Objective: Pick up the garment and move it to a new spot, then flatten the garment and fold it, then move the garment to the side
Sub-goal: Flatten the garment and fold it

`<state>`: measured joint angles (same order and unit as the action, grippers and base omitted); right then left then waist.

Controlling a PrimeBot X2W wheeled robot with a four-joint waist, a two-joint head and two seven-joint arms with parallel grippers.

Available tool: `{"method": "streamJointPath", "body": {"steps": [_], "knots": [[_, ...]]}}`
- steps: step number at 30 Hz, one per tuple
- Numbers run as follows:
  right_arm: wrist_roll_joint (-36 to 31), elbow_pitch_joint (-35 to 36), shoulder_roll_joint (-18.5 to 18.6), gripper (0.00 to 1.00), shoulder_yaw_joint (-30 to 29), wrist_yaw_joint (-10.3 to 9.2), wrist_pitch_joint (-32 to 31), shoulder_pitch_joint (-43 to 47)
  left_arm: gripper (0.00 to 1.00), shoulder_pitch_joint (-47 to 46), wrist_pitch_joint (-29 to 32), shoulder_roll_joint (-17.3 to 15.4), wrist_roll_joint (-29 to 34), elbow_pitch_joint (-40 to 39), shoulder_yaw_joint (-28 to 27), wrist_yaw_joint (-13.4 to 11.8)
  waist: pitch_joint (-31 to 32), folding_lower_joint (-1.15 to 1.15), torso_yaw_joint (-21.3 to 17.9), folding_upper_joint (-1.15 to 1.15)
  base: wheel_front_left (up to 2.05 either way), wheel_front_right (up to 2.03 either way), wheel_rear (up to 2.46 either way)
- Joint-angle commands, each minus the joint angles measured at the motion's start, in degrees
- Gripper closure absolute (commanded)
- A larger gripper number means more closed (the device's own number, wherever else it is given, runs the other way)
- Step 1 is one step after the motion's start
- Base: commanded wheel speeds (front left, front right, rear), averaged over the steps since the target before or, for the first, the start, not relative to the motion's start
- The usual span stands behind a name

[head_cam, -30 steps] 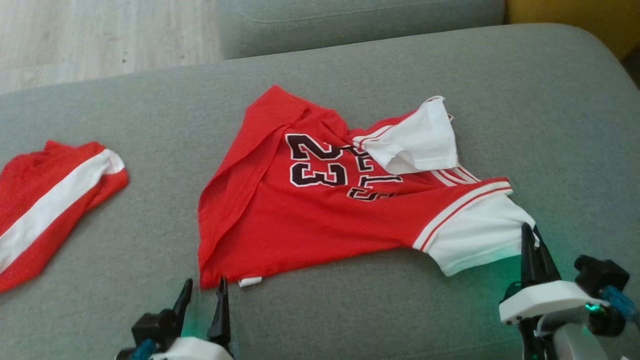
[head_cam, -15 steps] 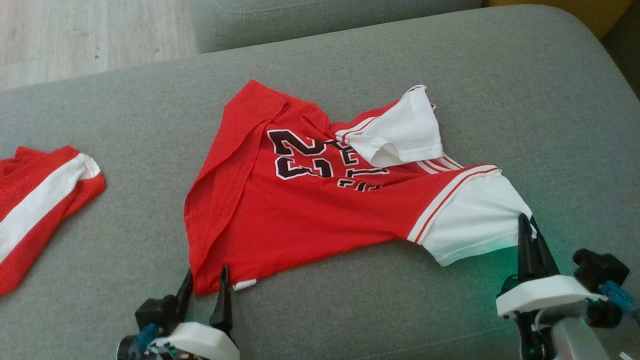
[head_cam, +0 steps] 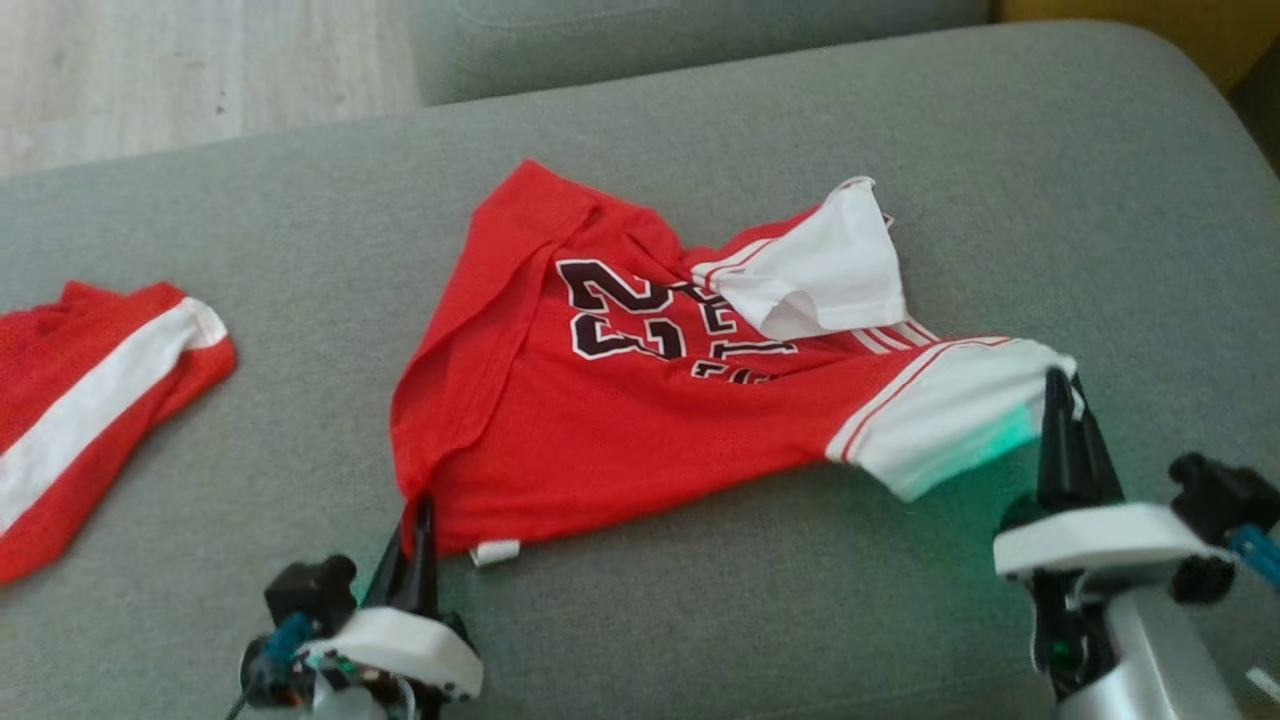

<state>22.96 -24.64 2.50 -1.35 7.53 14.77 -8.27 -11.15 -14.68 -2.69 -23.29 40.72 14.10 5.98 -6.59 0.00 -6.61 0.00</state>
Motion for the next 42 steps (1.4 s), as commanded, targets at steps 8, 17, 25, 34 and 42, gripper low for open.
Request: {"method": "streamJointPath", "body": {"steps": [8,17,25,34,42], "knots": [[10.4,8.9,0.4,1.00,3.2,-0.04,0.2,-10.0,1.00,-4.9,-0.3,-0.4,-3.6,-14.8,-5.6,1.4,6.1,0.00,3.5,0.00,0.00,0.00,0.00],[19.1,13.3,4.4,1.00,2.3,-0.04,-0.6,-26.0,1.00,-22.2,9.2,-8.2,-16.8,-24.5,0.5,1.5,9.8,0.00,6.6,0.00,0.00,0.00,0.00],[17.9,10.7,6.7,1.00,0.1,-0.04,-6.7,-40.4,1.00,-35.9,21.6,-8.4,-24.1,-26.6,-2.0,-1.9,8.3,0.00,8.2,0.00,0.00,0.00,0.00],[7.8,-2.2,5.2,1.00,2.1,-0.04,-6.1,-54.2,1.00,-45.6,19.3,-9.2,-18.9,-17.2,-1.4,-6.0,-1.6,0.00,8.4,0.00,0.00,0.00,0.00],[3.4,-10.6,4.4,1.00,-1.8,-0.04,-0.3,-68.5,1.00,-58.3,3.4,-7.6,-16.9,-8.1,-5.7,-5.6,-7.2,0.00,7.2,0.00,0.00,0.00,0.00]]}}
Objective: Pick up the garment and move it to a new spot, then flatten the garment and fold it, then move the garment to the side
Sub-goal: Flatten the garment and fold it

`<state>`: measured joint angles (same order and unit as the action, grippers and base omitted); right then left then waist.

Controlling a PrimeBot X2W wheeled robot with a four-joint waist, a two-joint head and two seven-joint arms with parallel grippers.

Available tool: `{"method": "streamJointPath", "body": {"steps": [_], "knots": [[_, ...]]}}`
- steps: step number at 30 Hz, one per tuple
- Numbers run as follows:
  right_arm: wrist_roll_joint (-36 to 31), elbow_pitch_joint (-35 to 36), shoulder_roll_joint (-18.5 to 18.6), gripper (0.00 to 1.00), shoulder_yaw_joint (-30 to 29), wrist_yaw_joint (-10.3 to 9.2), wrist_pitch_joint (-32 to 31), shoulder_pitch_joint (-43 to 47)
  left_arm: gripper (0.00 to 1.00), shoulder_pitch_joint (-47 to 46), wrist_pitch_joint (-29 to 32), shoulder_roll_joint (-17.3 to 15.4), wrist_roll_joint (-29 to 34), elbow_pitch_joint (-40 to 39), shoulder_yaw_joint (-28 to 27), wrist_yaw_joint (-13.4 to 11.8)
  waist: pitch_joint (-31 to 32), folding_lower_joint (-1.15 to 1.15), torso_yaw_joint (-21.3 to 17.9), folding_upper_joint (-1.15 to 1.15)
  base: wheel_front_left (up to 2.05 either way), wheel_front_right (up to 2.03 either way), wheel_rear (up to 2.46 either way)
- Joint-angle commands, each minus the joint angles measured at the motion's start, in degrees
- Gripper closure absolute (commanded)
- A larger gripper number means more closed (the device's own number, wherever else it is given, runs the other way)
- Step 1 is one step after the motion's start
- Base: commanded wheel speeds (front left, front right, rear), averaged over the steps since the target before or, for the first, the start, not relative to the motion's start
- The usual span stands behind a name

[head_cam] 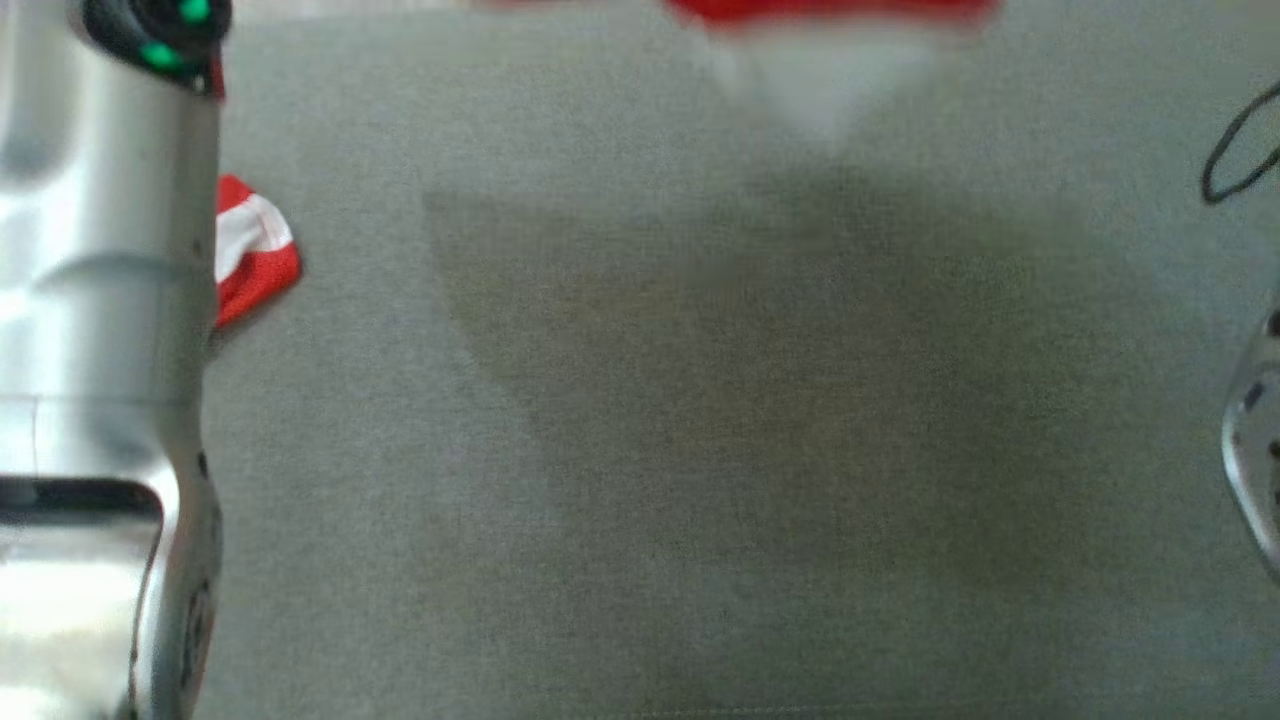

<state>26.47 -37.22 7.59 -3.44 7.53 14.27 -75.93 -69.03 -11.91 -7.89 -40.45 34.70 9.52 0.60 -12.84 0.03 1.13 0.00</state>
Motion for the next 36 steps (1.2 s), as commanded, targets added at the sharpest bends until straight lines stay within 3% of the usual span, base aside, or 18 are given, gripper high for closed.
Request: {"method": "streamJointPath", "body": {"steps": [1,6,12,17,27,32,36], "knots": [[-0.1,1.5,-0.5,1.00,-0.2,-0.04,0.4,-1.5,1.00,-1.0,-0.4,-2.1,-0.3,-0.8,-1.9,0.2,-1.0,-0.03,-0.8,0.00,0.00,0.00,0.00],[2.8,0.7,0.9,1.00,0.7,-0.04,0.7,7.1,1.00,6.7,-2.0,-1.4,-3.8,8.0,-4.1,4.1,1.1,-0.03,-2.0,0.00,0.00,0.00,0.00],[10.4,2.8,1.4,1.00,3.2,-0.04,0.7,27.6,1.00,24.1,-1.7,1.8,-9.2,18.2,-4.9,6.3,2.3,-0.03,-2.6,0.00,0.00,0.00,0.00],[17.1,6.4,-0.1,1.00,6.3,-0.04,0.7,45.1,1.00,36.9,0.1,4.3,-9.6,25.0,0.9,6.8,3.1,-0.03,-3.3,0.00,0.00,0.00,0.00],[22.2,11.8,-0.5,1.00,11.8,-0.04,0.7,66.8,1.00,52.9,-2.4,5.0,-26.1,17.9,8.0,6.9,10.8,-0.03,-3.7,0.00,0.00,0.00,0.00],[22.6,11.9,-0.5,1.00,11.6,-0.04,0.7,72.5,1.00,57.0,-3.0,5.0,-26.7,15.5,10.9,6.9,14.0,-0.03,-3.1,0.00,0.00,0.00,0.00],[23.5,12.4,-0.9,1.00,11.7,-0.04,0.7,75.7,1.00,59.6,-3.1,5.0,-24.8,14.2,9.8,6.9,15.6,-0.03,-2.8,0.00,0.00,0.00,0.00]]}}
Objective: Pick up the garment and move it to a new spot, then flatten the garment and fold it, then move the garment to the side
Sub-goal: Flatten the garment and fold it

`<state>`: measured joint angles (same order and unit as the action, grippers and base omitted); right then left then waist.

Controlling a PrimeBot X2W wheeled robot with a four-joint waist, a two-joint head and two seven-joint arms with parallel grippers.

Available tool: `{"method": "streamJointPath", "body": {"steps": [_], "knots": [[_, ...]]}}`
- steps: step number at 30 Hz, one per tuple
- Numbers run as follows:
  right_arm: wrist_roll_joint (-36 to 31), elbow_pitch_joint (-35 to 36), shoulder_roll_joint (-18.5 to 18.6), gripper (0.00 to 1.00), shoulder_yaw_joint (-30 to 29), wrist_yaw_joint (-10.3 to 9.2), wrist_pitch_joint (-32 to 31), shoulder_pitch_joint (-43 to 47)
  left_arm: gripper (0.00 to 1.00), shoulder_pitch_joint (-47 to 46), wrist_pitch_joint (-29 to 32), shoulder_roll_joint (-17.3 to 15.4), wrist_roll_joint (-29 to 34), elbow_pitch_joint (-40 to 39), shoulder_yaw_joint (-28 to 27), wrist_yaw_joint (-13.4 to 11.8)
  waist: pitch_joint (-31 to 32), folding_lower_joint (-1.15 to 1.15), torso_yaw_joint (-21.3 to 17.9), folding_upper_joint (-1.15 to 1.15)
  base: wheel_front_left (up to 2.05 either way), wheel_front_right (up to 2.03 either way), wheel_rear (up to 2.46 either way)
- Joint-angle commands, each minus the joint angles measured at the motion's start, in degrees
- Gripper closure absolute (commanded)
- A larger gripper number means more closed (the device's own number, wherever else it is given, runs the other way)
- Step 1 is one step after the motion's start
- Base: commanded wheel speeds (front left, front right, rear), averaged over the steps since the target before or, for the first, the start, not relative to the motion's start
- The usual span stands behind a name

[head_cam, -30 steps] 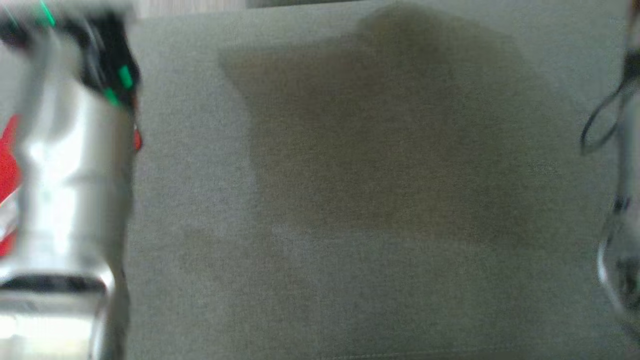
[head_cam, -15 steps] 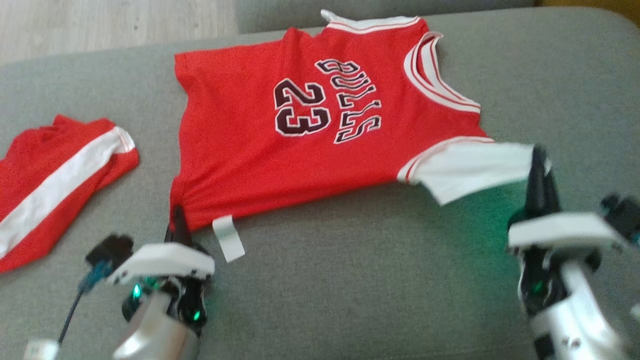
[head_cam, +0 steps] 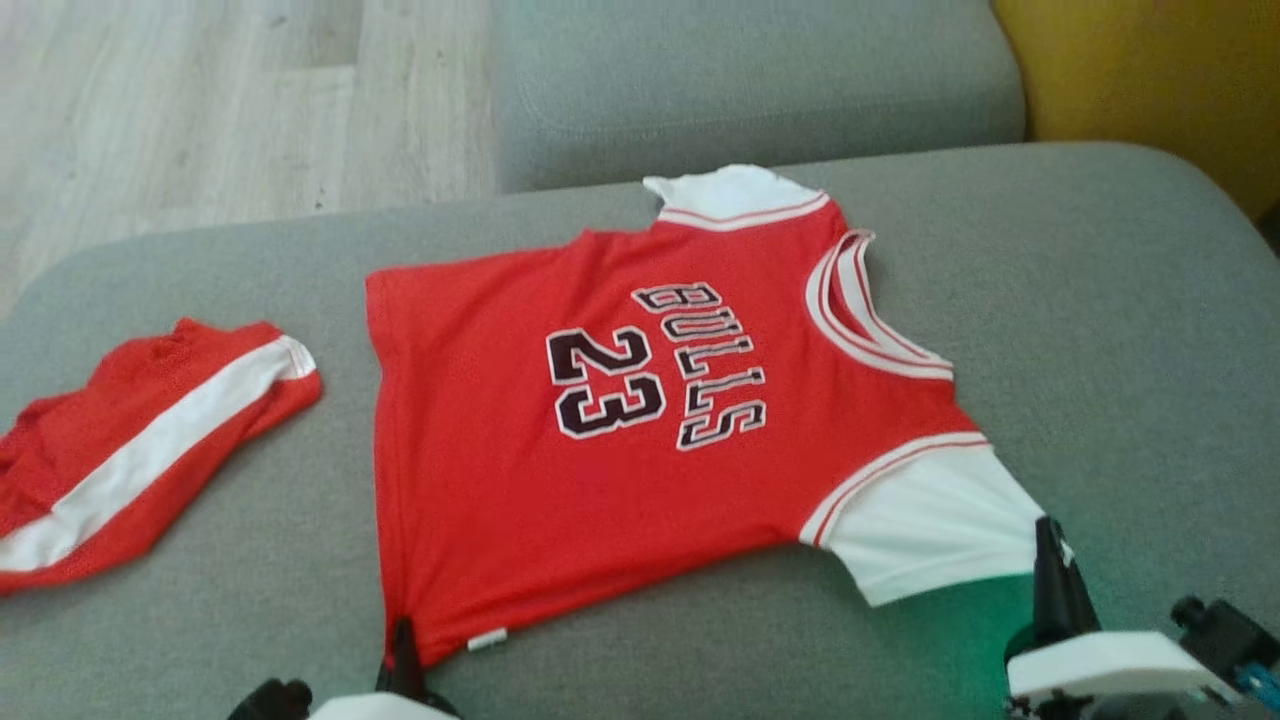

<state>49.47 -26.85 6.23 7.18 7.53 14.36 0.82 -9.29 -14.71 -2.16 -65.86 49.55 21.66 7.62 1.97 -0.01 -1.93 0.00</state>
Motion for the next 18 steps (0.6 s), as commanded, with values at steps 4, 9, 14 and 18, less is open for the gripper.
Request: {"method": "streamJointPath", "body": {"steps": [4,9,14,18], "knots": [[2.1,3.1,0.3,1.00,0.5,-0.04,0.6,1.6,1.00,2.4,-0.3,-0.7,1.7,-2.8,-4.2,-0.1,1.5,0.01,0.6,0.00,0.00,0.00,0.00],[3.0,4.9,0.4,1.00,0.1,-0.04,0.2,2.6,1.00,3.4,-0.3,-0.7,1.9,-6.8,-4.8,-0.1,1.4,0.01,1.0,0.00,0.00,0.00,0.00],[4.3,8.2,-0.5,1.00,0.3,-0.04,-0.7,-1.1,1.00,1.5,-0.3,-0.7,1.5,-12.8,-3.9,-0.1,-0.4,0.01,1.7,0.00,0.00,0.00,0.00],[4.6,8.5,-1.2,1.00,0.1,-0.04,-1.1,-7.0,1.00,-2.3,-0.3,-0.7,-0.5,-15.4,-2.3,-0.1,-3.0,0.01,3.0,0.00,0.00,0.00,0.00]]}}
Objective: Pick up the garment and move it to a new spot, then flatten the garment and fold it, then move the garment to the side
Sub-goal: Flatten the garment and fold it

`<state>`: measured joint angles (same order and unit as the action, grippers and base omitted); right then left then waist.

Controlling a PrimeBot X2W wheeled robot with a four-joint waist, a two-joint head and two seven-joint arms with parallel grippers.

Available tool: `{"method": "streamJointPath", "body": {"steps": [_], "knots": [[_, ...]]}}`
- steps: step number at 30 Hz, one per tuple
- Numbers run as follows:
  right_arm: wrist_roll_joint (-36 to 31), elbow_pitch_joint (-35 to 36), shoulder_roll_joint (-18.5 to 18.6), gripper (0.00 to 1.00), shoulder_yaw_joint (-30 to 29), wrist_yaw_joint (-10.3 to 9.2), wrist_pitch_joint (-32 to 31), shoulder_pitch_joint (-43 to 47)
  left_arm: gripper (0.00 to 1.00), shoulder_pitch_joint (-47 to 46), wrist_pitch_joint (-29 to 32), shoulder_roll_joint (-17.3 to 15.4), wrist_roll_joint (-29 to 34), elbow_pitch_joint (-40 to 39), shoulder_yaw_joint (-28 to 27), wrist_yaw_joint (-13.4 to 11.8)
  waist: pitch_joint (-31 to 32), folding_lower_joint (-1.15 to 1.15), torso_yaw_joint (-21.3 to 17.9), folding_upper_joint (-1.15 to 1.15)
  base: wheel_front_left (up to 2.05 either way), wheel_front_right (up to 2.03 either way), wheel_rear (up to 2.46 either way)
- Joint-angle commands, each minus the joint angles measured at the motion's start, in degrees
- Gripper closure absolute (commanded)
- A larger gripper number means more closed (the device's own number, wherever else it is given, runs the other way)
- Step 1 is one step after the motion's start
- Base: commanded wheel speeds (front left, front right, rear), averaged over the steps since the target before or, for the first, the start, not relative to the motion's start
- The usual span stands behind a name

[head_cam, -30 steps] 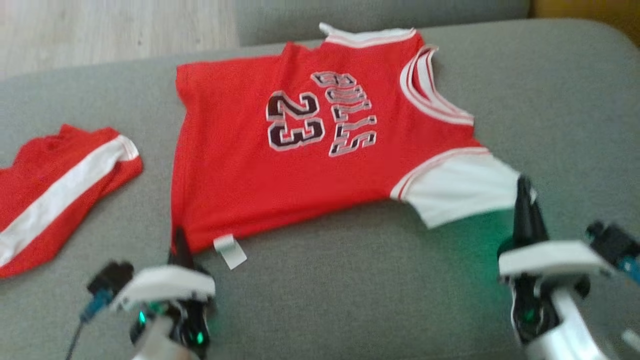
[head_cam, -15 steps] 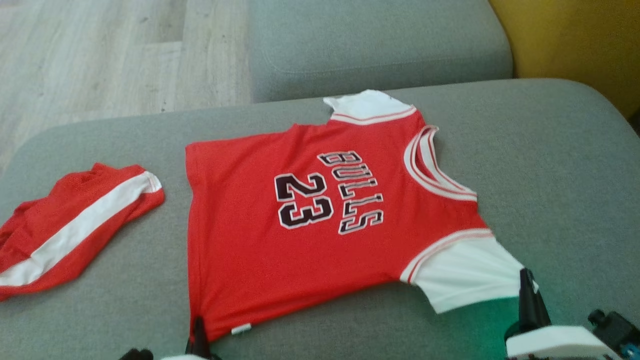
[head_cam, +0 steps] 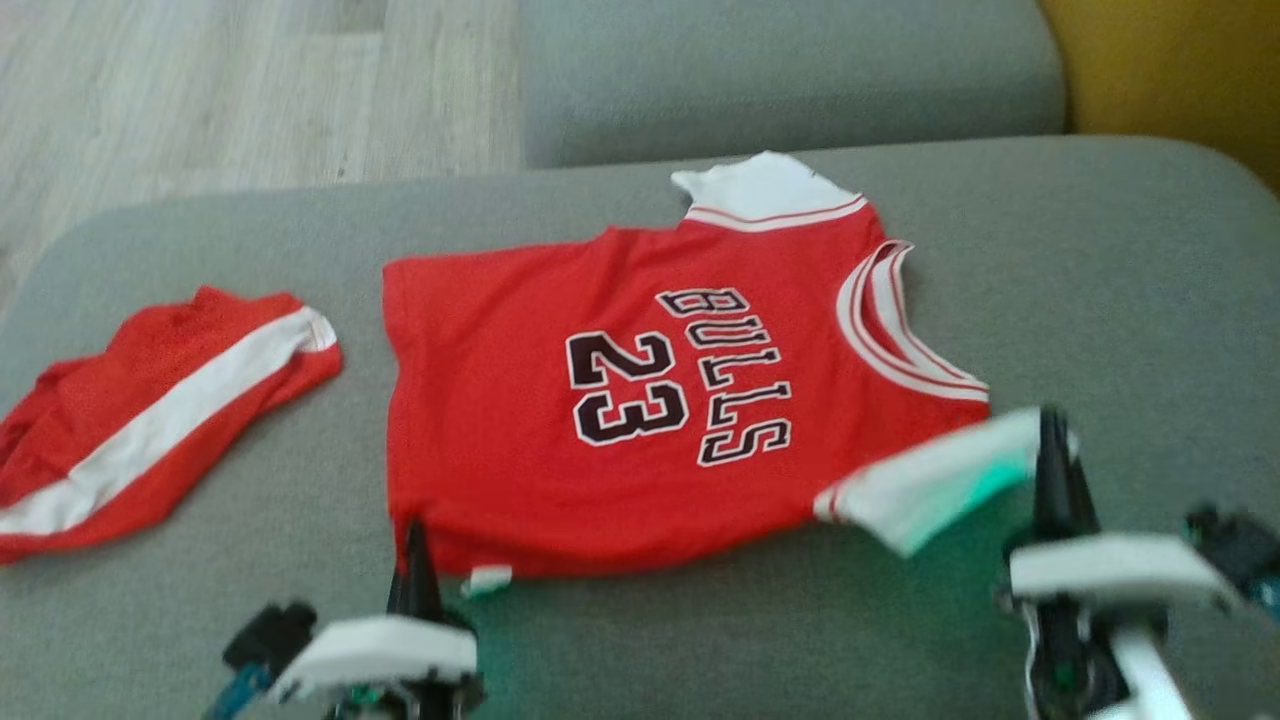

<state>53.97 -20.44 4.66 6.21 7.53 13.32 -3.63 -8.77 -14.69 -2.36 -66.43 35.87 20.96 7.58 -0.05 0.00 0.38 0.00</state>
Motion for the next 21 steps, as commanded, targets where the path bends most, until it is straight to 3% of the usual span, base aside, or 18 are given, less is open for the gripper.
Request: {"method": "streamJointPath", "body": {"steps": [1,11,17,18,19,20,21], "knots": [[-0.1,1.8,0.3,1.00,1.0,-0.04,-0.2,-4.3,1.00,-4.2,-0.3,-0.5,-0.8,-1.9,-1.0,-0.1,-1.9,0.00,1.1,0.00,0.00,0.00,0.00],[-3.2,-7.3,0.2,1.00,0.2,-0.04,-0.6,-21.2,1.00,-15.4,-0.3,-0.5,-6.9,1.8,0.0,-2.6,-9.1,0.00,4.3,0.00,0.00,0.00,0.00],[-5.3,-15.7,0.1,1.00,-1.3,-0.04,0.3,-29.4,1.00,-20.6,-0.3,-0.5,-7.4,4.0,0.9,-2.6,-12.2,0.00,5.1,0.00,0.00,0.00,0.00],[-5.6,-16.9,0.1,0.75,-1.1,-0.04,0.4,-30.5,0.78,-21.4,-0.3,-0.5,-7.0,4.2,0.8,-2.5,-12.6,0.00,5.1,0.00,0.00,0.00,0.00],[-5.9,-18.0,0.0,0.48,-0.9,-0.04,0.5,-31.5,0.66,-22.1,-0.3,-0.5,-7.1,4.3,0.9,-2.4,-12.9,0.00,5.1,0.00,0.00,0.00,0.00],[-6.2,-19.0,-0.1,0.16,-0.9,-0.04,0.8,-32.4,0.60,-22.8,-0.3,-0.5,-7.2,4.3,1.0,-2.3,-13.1,0.00,5.1,0.00,0.00,0.00,0.00],[-6.7,-19.9,-0.2,0.00,-1.0,-0.04,1.0,-33.3,0.29,-23.4,-0.3,-0.5,-7.1,4.2,1.0,-2.1,-13.3,0.00,5.1,0.00,0.00,0.00,0.00]]}}
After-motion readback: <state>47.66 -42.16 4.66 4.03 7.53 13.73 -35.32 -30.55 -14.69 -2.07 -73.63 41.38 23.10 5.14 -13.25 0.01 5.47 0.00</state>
